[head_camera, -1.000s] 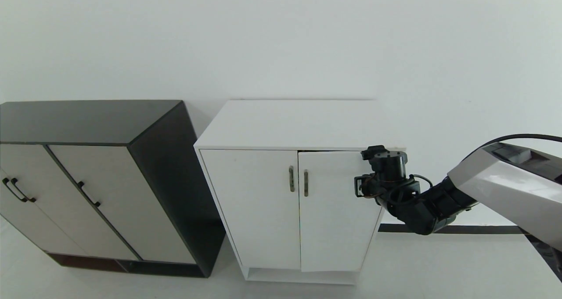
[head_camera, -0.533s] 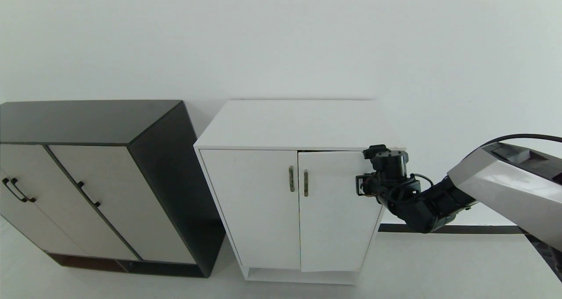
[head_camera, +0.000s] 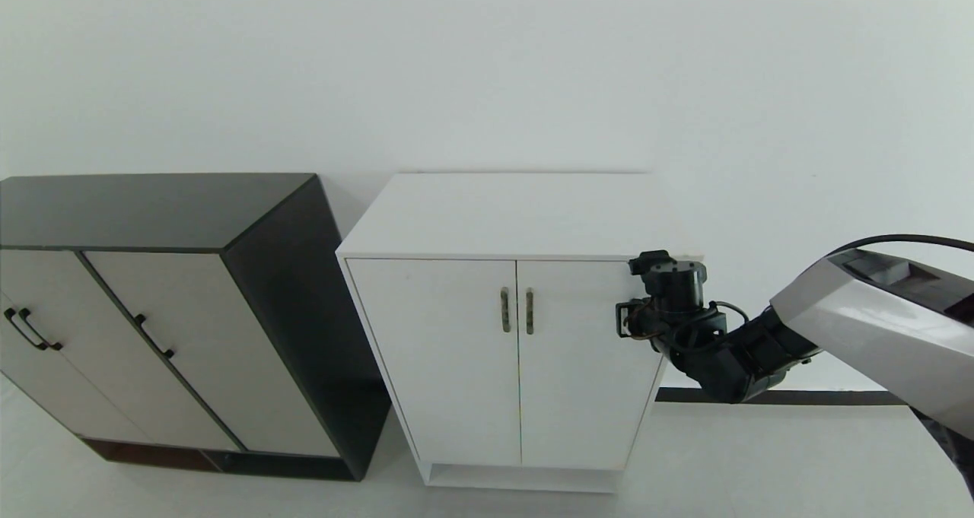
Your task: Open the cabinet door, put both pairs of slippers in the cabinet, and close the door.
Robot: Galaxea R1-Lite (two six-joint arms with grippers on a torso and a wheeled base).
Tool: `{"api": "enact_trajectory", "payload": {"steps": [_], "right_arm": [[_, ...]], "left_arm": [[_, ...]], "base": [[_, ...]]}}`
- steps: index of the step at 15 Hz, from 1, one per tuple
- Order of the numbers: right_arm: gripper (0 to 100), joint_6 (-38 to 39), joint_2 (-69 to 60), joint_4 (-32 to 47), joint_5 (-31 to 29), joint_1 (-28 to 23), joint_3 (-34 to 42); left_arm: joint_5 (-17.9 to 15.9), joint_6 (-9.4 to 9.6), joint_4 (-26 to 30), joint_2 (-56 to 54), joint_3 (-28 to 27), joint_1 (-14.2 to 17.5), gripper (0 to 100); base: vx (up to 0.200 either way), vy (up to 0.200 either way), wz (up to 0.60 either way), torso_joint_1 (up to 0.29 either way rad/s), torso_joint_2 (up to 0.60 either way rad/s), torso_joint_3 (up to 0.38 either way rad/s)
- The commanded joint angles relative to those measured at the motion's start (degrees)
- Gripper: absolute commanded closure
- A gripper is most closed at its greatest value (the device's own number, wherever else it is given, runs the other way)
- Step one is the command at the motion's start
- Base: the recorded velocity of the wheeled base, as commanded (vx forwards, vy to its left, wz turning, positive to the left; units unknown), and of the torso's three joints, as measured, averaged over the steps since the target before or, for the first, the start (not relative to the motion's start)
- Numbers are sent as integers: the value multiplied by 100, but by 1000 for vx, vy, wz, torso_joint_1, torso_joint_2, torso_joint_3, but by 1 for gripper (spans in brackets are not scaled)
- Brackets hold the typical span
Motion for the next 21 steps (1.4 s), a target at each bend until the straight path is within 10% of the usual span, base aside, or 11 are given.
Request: {"api": "enact_trajectory", "payload": {"steps": [1, 12, 21], "right_arm": [[100, -7, 47, -7, 1, -25, -23], [100, -7, -401, -86, -149, 151, 716], [100, -359, -2159, -2178, -333, -825, 4635]], "left_arm": [[2, 1, 2, 8, 0, -4, 100], [-16, 1, 2, 8, -9, -4, 100], [-16, 1, 2, 8, -9, -4, 100]], "base": [[0, 0, 0, 0, 0, 0], [0, 0, 0, 0, 0, 0], [0, 0, 0, 0, 0, 0]]}}
